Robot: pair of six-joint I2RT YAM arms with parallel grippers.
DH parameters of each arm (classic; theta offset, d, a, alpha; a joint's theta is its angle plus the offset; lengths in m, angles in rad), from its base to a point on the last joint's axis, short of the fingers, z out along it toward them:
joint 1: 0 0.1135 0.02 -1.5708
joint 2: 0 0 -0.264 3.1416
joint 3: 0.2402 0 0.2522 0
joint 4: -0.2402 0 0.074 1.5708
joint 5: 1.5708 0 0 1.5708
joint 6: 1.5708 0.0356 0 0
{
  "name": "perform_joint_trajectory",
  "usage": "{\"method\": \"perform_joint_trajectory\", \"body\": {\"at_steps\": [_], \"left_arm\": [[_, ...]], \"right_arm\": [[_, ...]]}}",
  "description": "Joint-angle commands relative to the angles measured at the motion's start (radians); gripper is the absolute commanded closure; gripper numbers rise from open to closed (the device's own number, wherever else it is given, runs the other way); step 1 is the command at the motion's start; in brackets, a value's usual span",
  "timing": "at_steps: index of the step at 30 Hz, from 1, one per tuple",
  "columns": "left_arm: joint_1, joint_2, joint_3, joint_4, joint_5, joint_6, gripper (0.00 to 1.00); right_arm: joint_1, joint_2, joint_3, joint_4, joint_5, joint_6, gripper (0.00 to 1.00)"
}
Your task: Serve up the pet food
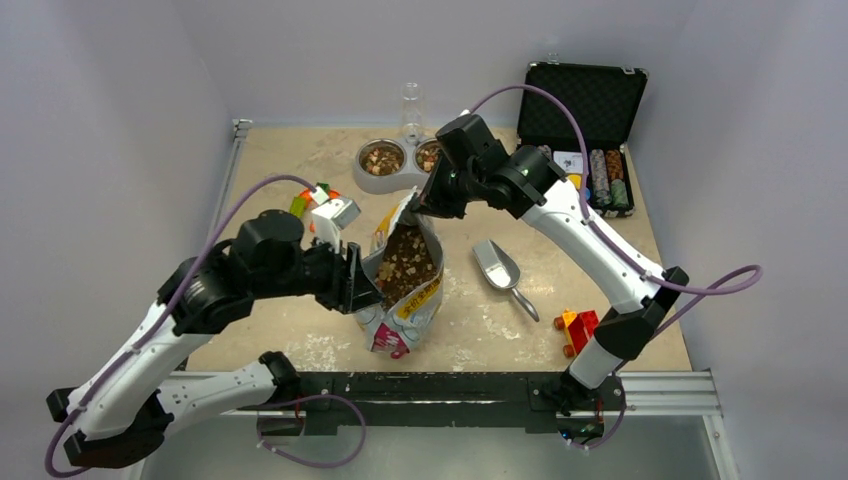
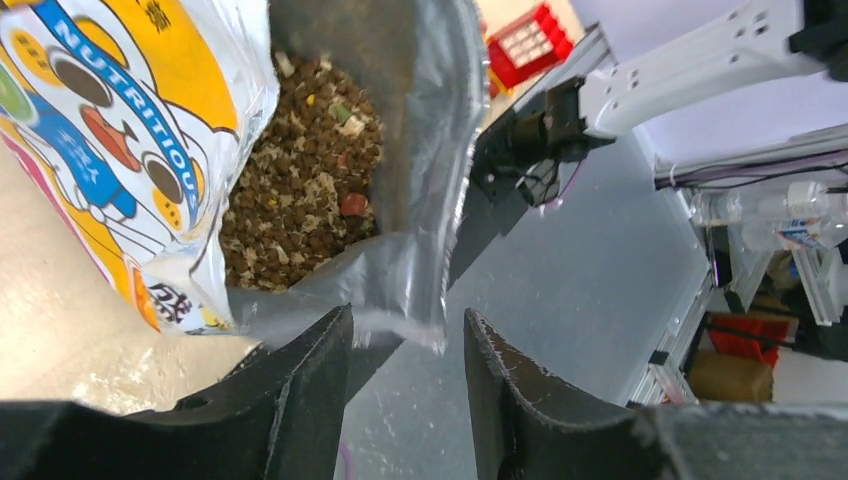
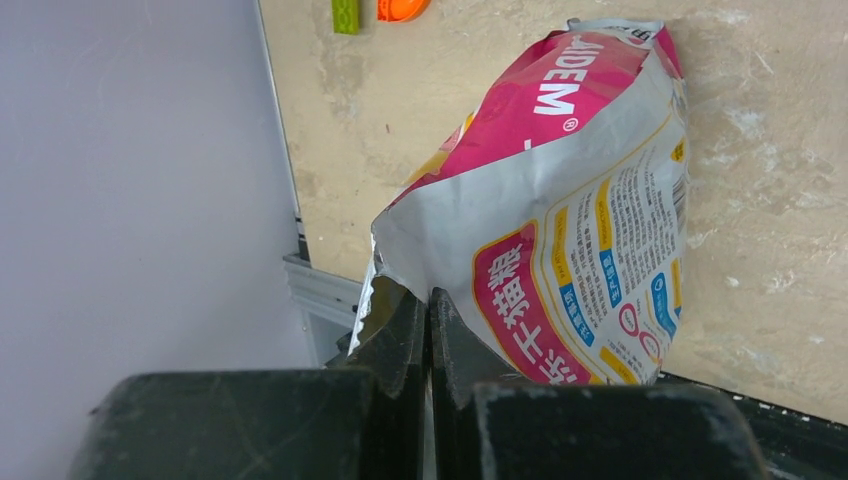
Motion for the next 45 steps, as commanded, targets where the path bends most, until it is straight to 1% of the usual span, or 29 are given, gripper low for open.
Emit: {"method": "perform_joint_trajectory", "body": {"at_steps": [1, 6, 8, 9, 10, 13, 15, 16, 18, 21, 23, 24, 25, 26, 27, 28, 29, 30, 31, 32, 33, 34, 35, 37, 38, 39, 40, 43, 45], "left_arm": [[-0.021, 0.041, -0.046, 0.072, 0.061, -0.021, 0.52], [-0.12, 0.127, -0.017, 0.077, -0.037, -0.01, 0.52], [-0.139, 0.142, -0.017, 0.055, -0.104, -0.008, 0.56], [-0.143, 0.145, -0.017, 0.042, -0.139, -0.006, 0.56], [-0.144, 0.146, -0.012, 0.022, -0.165, -0.006, 0.53], [-0.144, 0.134, 0.032, -0.031, -0.192, 0.001, 0.39], [-0.144, 0.105, 0.028, -0.014, -0.185, 0.015, 0.36], [-0.143, 0.095, 0.015, 0.006, -0.177, 0.025, 0.36], [-0.142, 0.101, -0.003, 0.022, -0.172, 0.037, 0.42], [-0.143, 0.154, -0.008, 0.029, -0.161, 0.067, 0.45], [-0.142, 0.189, -0.011, 0.034, -0.166, 0.091, 0.49], [-0.143, 0.202, -0.01, 0.03, -0.174, 0.103, 0.54], [-0.142, 0.217, -0.006, 0.01, -0.194, 0.112, 0.62], [-0.142, 0.219, 0.001, -0.004, -0.211, 0.116, 0.77], [-0.142, 0.218, 0.007, -0.028, -0.218, 0.119, 0.87], [-0.142, 0.208, 0.013, -0.046, -0.248, 0.122, 0.98], [-0.142, 0.194, 0.015, -0.061, -0.265, 0.123, 1.0], [-0.142, 0.172, 0.006, -0.065, -0.272, 0.124, 1.0], [-0.142, 0.145, -0.008, -0.059, -0.271, 0.127, 1.0], [-0.141, 0.121, -0.023, -0.047, -0.267, 0.13, 1.0], [-0.141, 0.093, -0.041, -0.033, -0.263, 0.131, 1.0], [-0.14, 0.069, -0.056, -0.016, -0.258, 0.131, 1.0], [-0.139, 0.052, -0.066, -0.006, -0.253, 0.133, 1.0], [-0.138, 0.029, -0.077, 0.0, -0.247, 0.139, 1.0], [-0.137, 0.022, -0.073, -0.004, -0.243, 0.143, 1.0], [-0.137, 0.022, -0.065, -0.012, -0.238, 0.148, 1.0], [-0.137, 0.025, -0.053, -0.025, -0.232, 0.155, 1.0], [-0.136, 0.037, -0.026, -0.057, -0.218, 0.175, 1.0], [-0.137, 0.047, -0.012, -0.075, -0.201, 0.19, 1.0]], "right_arm": [[-0.001, -0.053, 0.164, 0.129, -0.005, 0.144, 1.0], [-0.026, -0.008, 0.227, 0.116, -0.03, 0.176, 1.0], [-0.033, 0.001, 0.26, 0.086, -0.029, 0.159, 1.0], [-0.035, -0.004, 0.253, 0.087, -0.028, 0.152, 1.0], [-0.037, -0.013, 0.234, 0.095, -0.028, 0.148, 1.0], [-0.044, -0.051, 0.134, 0.151, -0.031, 0.151, 1.0], [-0.05, -0.06, 0.099, 0.167, -0.042, 0.148, 1.0], [-0.055, -0.061, 0.097, 0.163, -0.057, 0.142, 1.0], [-0.058, -0.064, 0.109, 0.154, -0.051, 0.121, 1.0], [-0.058, -0.074, 0.116, 0.158, -0.039, 0.091, 1.0], [-0.059, -0.082, 0.107, 0.161, -0.037, 0.083, 1.0], [-0.06, -0.086, 0.104, 0.163, -0.037, 0.075, 1.0], [-0.062, -0.088, 0.101, 0.17, -0.037, 0.052, 1.0], [-0.069, -0.092, 0.096, 0.193, -0.053, 0.0, 0.95], [-0.088, -0.099, 0.081, 0.243, -0.103, -0.079, 0.88], [-0.135, -0.108, 0.062, 0.297, -0.21, -0.181, 0.82], [-0.179, -0.119, 0.036, 0.349, -0.336, -0.277, 0.75], [-0.229, -0.135, 0.003, 0.398, -0.505, -0.374, 0.68], [-0.272, -0.154, -0.038, 0.429, -0.596, -0.469, 0.57], [-0.323, -0.179, -0.096, 0.462, -0.696, -0.539, 0.4], [-0.372, -0.197, -0.155, 0.517, -0.818, -0.583, 0.29], [-0.427, -0.2, -0.213, 0.59, -0.973, -0.599, 0.25], [-0.47, -0.184, -0.252, 0.652, -1.097, -0.608, 0.23], [-0.519, -0.122, -0.278, 0.704, -1.218, -0.635, 0.22], [-0.526, -0.082, -0.28, 0.706, -1.253, -0.687, 0.21], [-0.525, -0.067, -0.296, 0.736, -1.252, -0.734, 0.19], [-0.515, -0.054, -0.32, 0.8, -1.25, -0.766, 0.18], [-0.485, 0.0, -0.31, 0.819, -1.197, -0.911, 0.16], [-0.453, 0.07, -0.219, 0.698, -1.214, -1.04, 0.16]]}}
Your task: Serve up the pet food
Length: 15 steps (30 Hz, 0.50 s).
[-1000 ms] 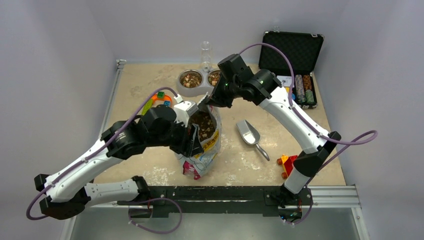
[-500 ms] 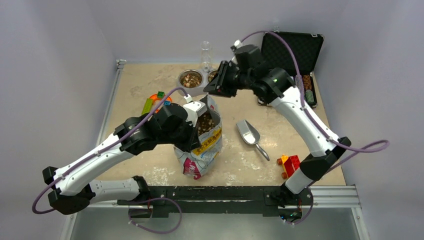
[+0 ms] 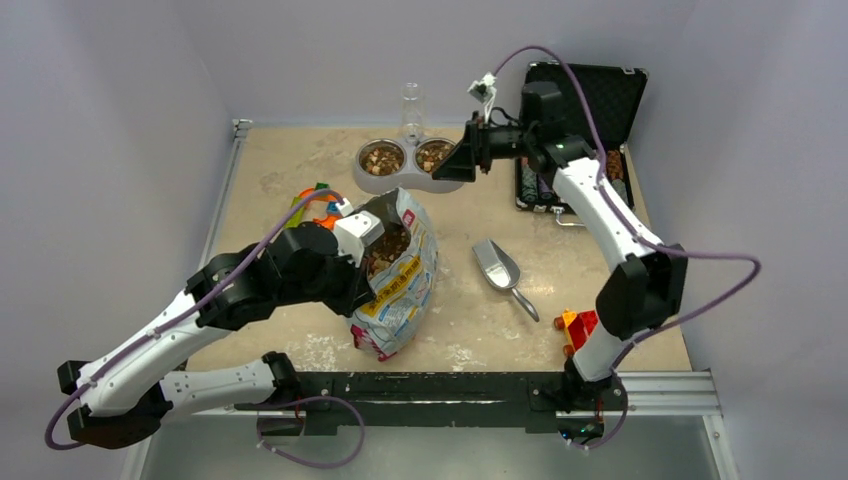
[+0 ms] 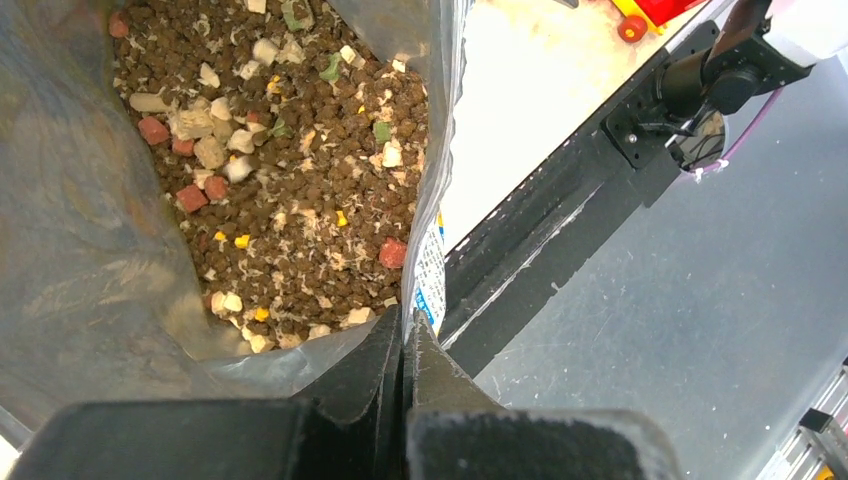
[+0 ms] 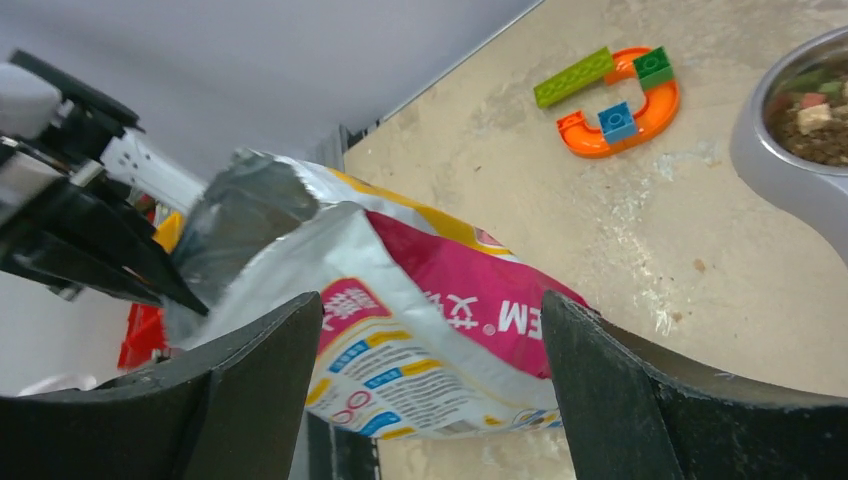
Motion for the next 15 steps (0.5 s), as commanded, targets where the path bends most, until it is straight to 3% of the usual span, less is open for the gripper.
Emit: {"method": "perform_joint_trajectory", "body": {"at_steps": [1, 5, 8, 15], "left_arm": [[0.001, -0.003, 0.071, -0.043, 0.035, 0.055, 1.0], [0.002, -0.001, 0.08, -0.068, 0.017, 0.075, 1.0], [0.002, -0.005, 0.082, -0.065, 0.02, 0.078, 1.0], [0.002, -0.01, 0.091, -0.104, 0.027, 0.078, 1.0]], "right_arm": [[0.059, 0.102, 0.121, -0.05, -0.134, -0.346, 0.17], [0.091, 0.19, 0.182, -0.04, -0.297, -0.343, 0.22], [0.134, 0.216, 0.192, -0.067, -0.298, -0.404, 0.22], [0.176, 0.249, 0.16, 0.029, -0.352, -0.346, 0.24]]}}
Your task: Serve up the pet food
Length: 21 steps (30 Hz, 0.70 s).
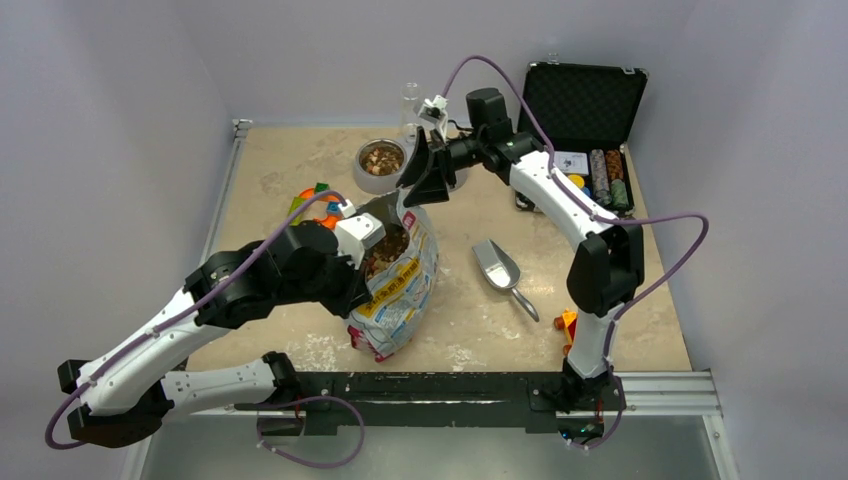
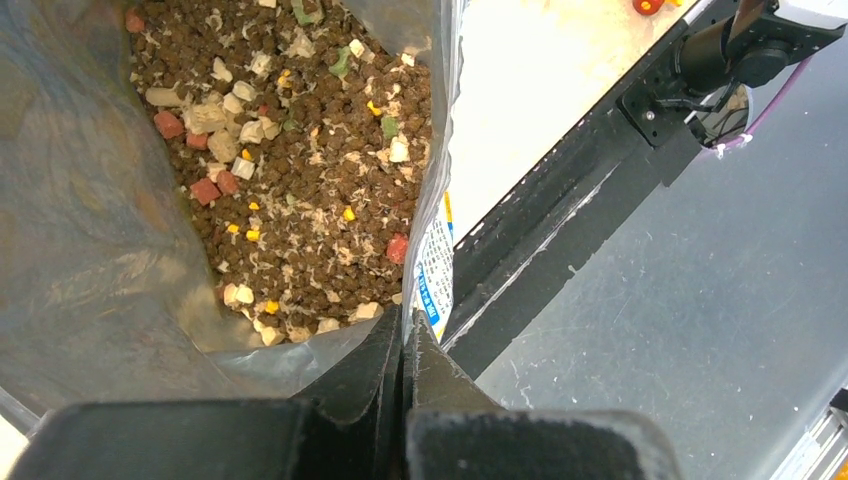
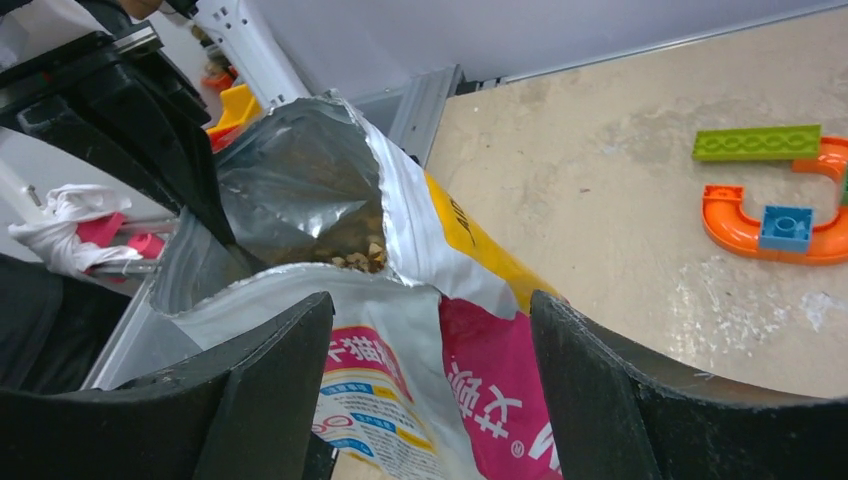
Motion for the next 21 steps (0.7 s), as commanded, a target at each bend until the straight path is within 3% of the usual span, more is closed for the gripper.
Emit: {"method": "perform_joint_trajectory", "body": {"at_steps": [1, 5, 8, 11, 15, 17, 21], "left_arm": [[-0.001, -0.033, 0.053, -0.054, 0.012, 0.02, 1.0], [0.001, -0.062, 0.036, -0.049, -0.036, 0.033, 1.0], [0.001, -0.09, 0.016, -0.041, -0.075, 0.033, 1.0], [0.001, -0.128, -0.01, -0.031, -0.095, 0.013, 1.0], [0.001, -0.173, -0.038, -0.038, -0.108, -0.037, 1.0], [0.001, -0.189, -0.04, -0.068, -0.128, -0.055, 1.0], [0.001, -0.224, -0.036, -0.16, -0.213, -0.07, 1.0]], "right_arm": [[0.027, -0.007, -0.009, 0.097, -0.078, -0.001, 0.24], [0.054, -0.009, -0.054, 0.139, -0.086, 0.01, 0.28], [0.054, -0.043, -0.129, 0.253, -0.087, 0.077, 0.39], [0.055, -0.096, -0.222, 0.364, -0.051, 0.123, 0.61], [0.046, -0.171, -0.351, 0.517, 0.028, 0.202, 1.0], [0.032, -0.211, -0.412, 0.621, 0.071, 0.305, 1.0], [-0.024, -0.325, -0.516, 0.624, 0.193, 0.357, 1.0]]}}
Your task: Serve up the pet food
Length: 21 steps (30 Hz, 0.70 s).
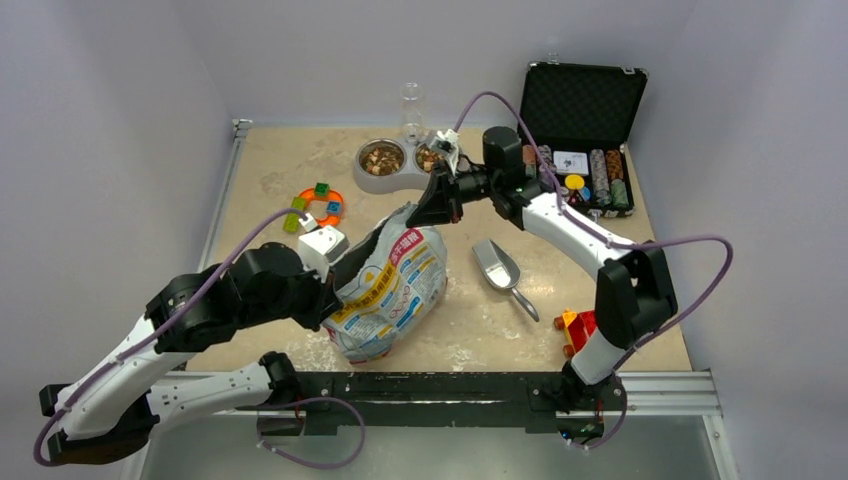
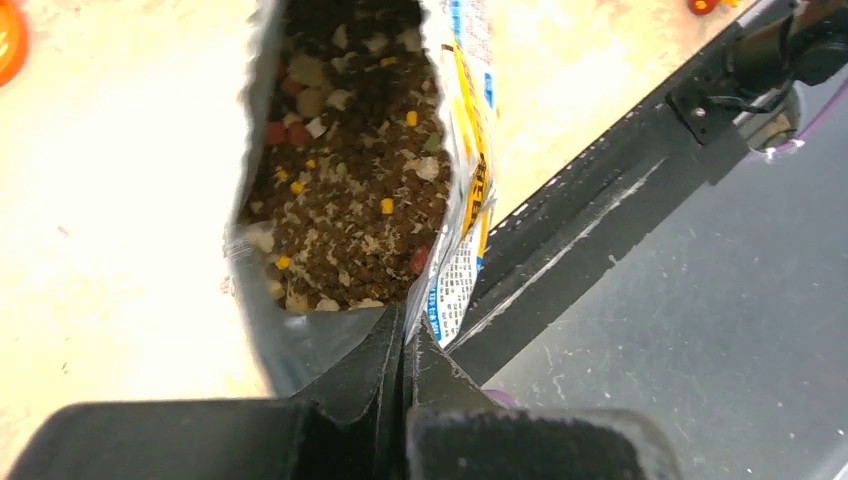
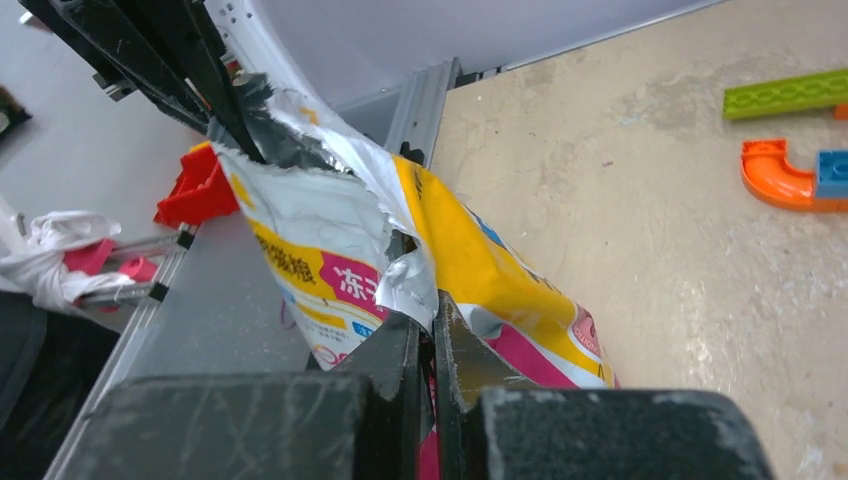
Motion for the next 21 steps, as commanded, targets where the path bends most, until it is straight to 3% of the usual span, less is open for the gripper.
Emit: {"method": "perform_joint_trajectory", "body": {"at_steps": [1, 4, 5, 9, 12, 14, 18, 21], "left_arm": [[0.002, -0.072, 0.025, -0.095, -0.141, -0.044, 1.0], [0.002, -0.081, 0.055, -0.146, -0.168, -0.027, 0.94], [0.002, -0.075, 0.077, -0.153, -0.156, -0.012, 0.86], [0.001, 0.0, 0.249, -0.123, -0.043, 0.049, 0.37], [0.003, 0.099, 0.414, -0.058, 0.0, 0.068, 0.14], [0.003, 0.179, 0.493, -0.028, -0.028, 0.08, 0.08], [0.039, 0.347, 0.587, -0.034, -0.193, 0.11, 0.07], [0.112, 0.457, 0.611, -0.014, -0.157, 0.183, 0.02]], "right_arm": [[-0.075, -0.161, -0.11, 0.156, 0.166, 0.126, 1.0], [-0.109, -0.267, -0.207, 0.147, 0.279, 0.13, 1.0], [-0.116, -0.297, -0.227, 0.13, 0.312, 0.132, 1.0], [-0.111, -0.378, -0.229, -0.068, 0.44, 0.127, 1.0], [-0.09, -0.399, -0.211, -0.179, 0.495, 0.166, 1.0], [-0.074, -0.416, -0.215, -0.189, 0.513, 0.191, 1.0], [-0.049, -0.426, -0.194, -0.207, 0.535, 0.211, 1.0], [-0.048, -0.428, -0.171, -0.24, 0.539, 0.211, 1.0]]}}
